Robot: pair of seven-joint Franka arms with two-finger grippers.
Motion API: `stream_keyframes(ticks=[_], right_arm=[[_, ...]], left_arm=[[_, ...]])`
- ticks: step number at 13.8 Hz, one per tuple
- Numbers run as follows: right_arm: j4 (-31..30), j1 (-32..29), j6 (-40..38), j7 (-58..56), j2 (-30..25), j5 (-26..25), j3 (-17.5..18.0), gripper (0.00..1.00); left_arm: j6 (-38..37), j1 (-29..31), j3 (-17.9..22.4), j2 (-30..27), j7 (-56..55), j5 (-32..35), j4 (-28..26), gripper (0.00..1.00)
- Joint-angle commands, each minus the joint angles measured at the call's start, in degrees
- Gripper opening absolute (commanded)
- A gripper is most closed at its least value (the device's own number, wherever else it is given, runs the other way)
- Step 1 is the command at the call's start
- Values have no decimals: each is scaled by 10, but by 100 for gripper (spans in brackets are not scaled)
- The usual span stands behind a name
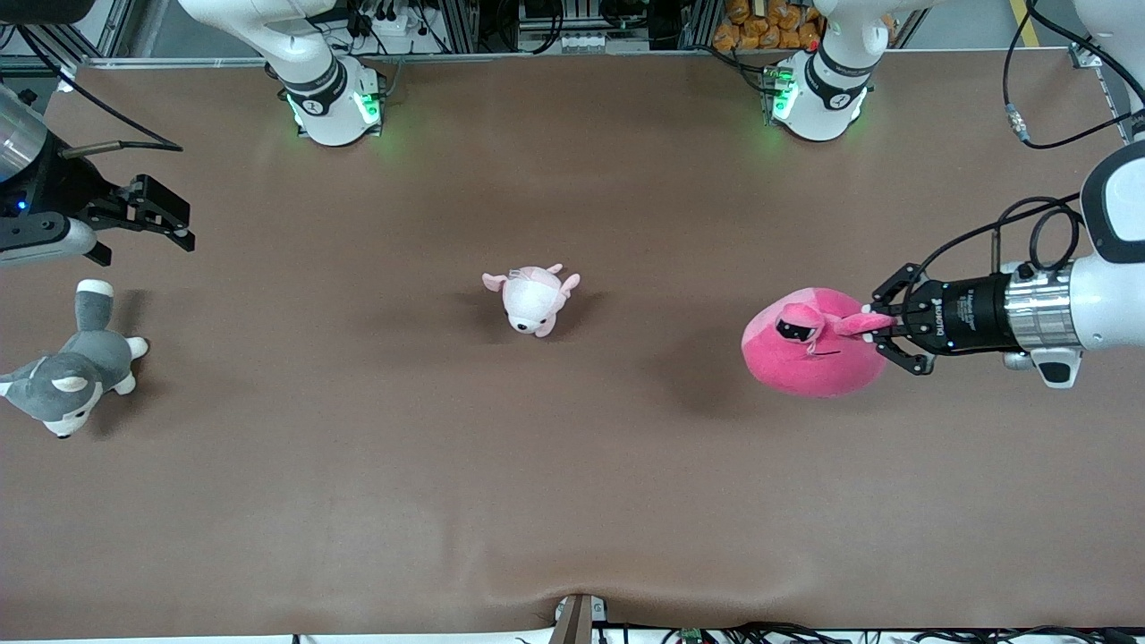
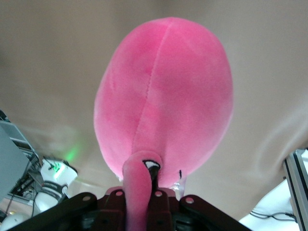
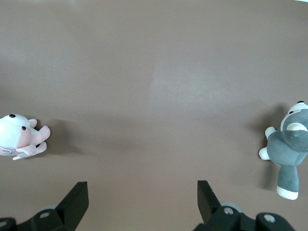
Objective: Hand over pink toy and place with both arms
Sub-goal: 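Lift the pink toy with the left gripper while the right gripper approaches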
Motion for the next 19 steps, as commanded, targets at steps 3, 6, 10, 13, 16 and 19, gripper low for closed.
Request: stream_keyframes(ticks=[3,6,10,13,16,19], right_arm=[[0,-1,1,4,-3,3,0,100],[0,6,-6,2,0,5,1,100],[5,81,-54,5,24,75,1,100],[3,76,-54,3,37,151,0,100],[10,77,-64,-2,94,154,1,100],[14,93,-75,-9,106,209,1,100]], left_arm=[[-2,-36,-25,0,-105,-15,45,0],[28,-73,-37,0,-159,-20,52,0],[61,-138,-50,-4,-235,-20,68,0],[79,-171,-59,-10,-281,-20,68,0],[111,-202,-65,-10,-340,-19,68,0],[159,-230,-65,-8,-388,-19,68,0]])
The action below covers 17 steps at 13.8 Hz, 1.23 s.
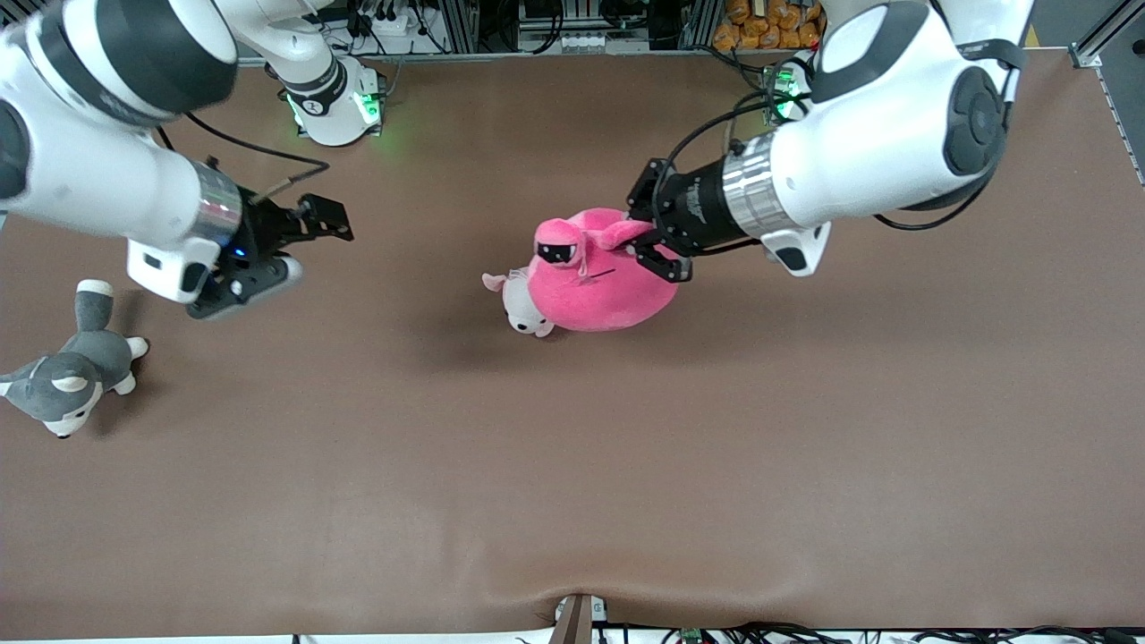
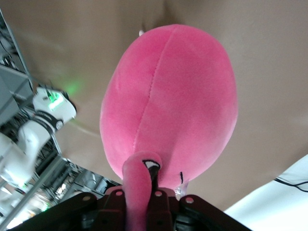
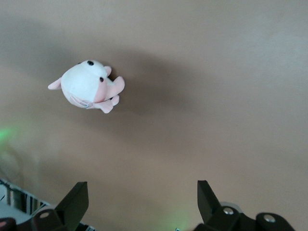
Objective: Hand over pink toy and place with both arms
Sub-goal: 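Lift the pink toy with the left gripper while the right gripper approaches, then grasp the pink toy's other ear with the right gripper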
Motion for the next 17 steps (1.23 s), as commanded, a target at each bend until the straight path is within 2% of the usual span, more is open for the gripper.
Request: stream_keyframes(ticks=[1,3,5,8,11,13,17], right_arm=[[18,3,-15,-2,17,112,-2,100],[18,-2,-17,32,36,236,-5,100],[19,-1,-13,135,46,299,-5,100],[32,10,16,215,50,308,-2,100],[91,11,50,290,89,353,-2,100],[111,24,52,322,99,353,-2,100],[111,43,49,320,98,339,-3,100]], left_arm=[[36,-22,2,-1,-25,-10,1,0],[60,-45,3,5,-24,-4,-2,0],[69,-52,6,13,-19,5,-1,0],[90,-69,7,22,-20,8,-3,0],[112,-80,7,31,-24,8,-4,0],[128,-87,8,37,-24,9,-4,0],[136,-92,8,42,-24,9,-7,0]])
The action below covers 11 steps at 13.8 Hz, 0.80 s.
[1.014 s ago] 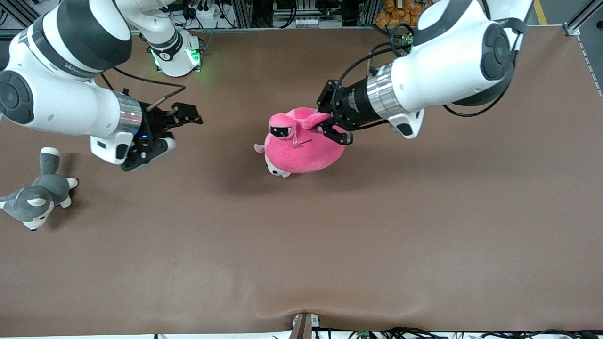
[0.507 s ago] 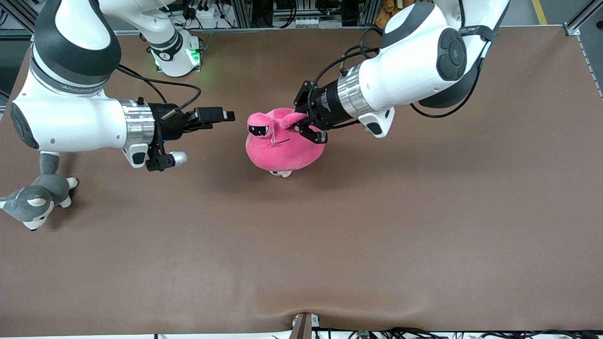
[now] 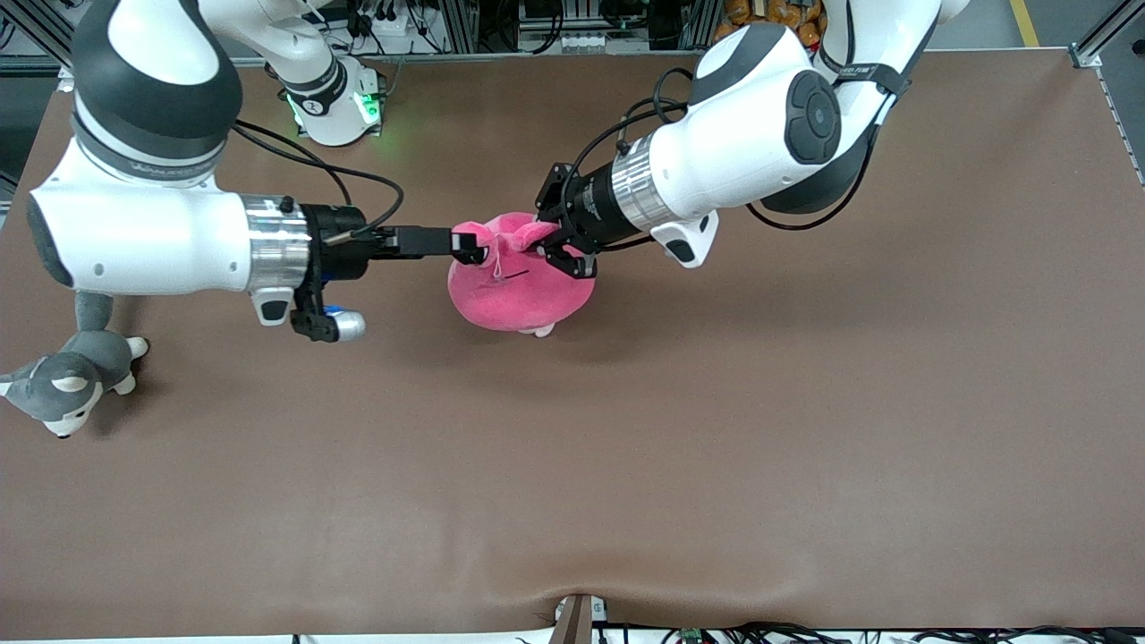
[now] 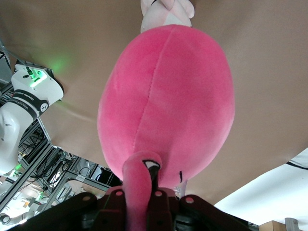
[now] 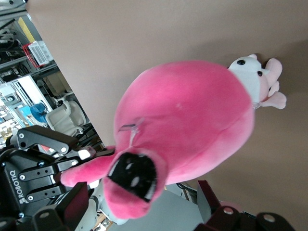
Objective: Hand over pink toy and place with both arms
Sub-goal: 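Grasp the pink toy's other ear with the right gripper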
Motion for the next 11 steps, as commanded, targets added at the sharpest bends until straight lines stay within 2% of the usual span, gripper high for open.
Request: stream_keyframes(ticks=[1,4,5,6,11], right_arm=[[20,12,-5,13,9,-6,-3,100],[16,16,-6,-20,9,-35,-3,100],[15,16,-8,-31,9,-36,-3,89],[16,16,-7,-31,8,-36,-3,73],[16,34,13,-28,9,-36,-3,71]], left_arm=[[9,-5,4,-1,-11,7,3,0],[9,-5,5,1,-10,7,3,0],[9,-5,5,1,-10,7,3,0],[9,-5,5,1,-10,7,3,0],[9,-3,5,1,-10,7,3,0]])
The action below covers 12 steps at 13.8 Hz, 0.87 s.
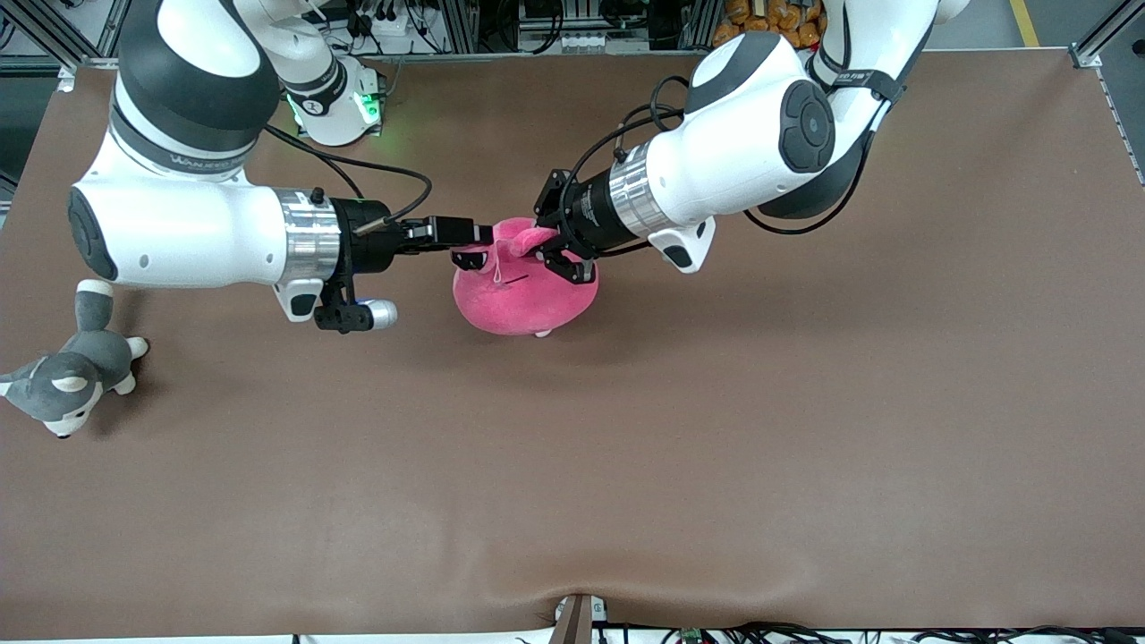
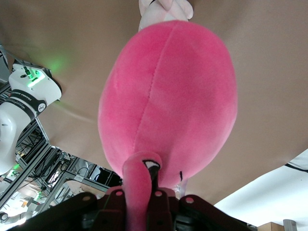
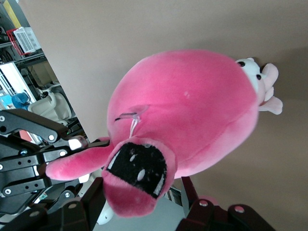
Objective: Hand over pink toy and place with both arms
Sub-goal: 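Grasp the pink toy's other ear with the right gripper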
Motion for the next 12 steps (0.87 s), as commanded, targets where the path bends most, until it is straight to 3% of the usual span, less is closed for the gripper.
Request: stream_keyframes(ticks=[1,2,4,5,8,9,11,12], right_arm=[[14,14,20,1,7,-10,-3,67],[14,16,28,0,7,-10,-3,56],[14,22,37,0,8,-10,-3,11],[14,21,39,-3,8,-10,-3,0],[14,13,38,-4,8,-9,-3,0],[14,12,38,-5,8,-10,-3,0],[14,11,37,-5,8,-11,-4,0],[14,8,37,-5,8,-11,-5,0]], left_arm=[[7,-1,2,-2,-8,7,3,0],[7,1,2,-2,-8,6,3,0],[7,2,2,-4,-8,6,3,0],[7,2,2,-4,-8,6,3,0],[7,3,2,-4,-7,7,3,0],[7,4,3,-5,-6,7,3,8],[6,8,5,-9,-7,8,3,85],[3,16,7,-11,-6,8,3,100]])
